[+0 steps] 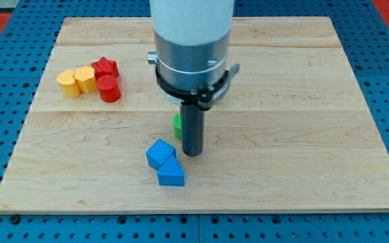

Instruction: Separate the heart from the hexagon

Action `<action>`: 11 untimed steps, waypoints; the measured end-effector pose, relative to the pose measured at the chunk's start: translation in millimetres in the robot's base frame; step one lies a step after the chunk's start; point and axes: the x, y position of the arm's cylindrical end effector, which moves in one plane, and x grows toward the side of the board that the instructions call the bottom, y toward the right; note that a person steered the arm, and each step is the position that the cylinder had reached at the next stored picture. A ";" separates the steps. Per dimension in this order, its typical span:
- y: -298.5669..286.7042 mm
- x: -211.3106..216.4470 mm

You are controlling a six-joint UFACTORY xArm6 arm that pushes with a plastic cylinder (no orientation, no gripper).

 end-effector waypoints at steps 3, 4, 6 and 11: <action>-26.1 -70.3; -72.8 -49.3; -199.7 -49.5; -280.5 -177.5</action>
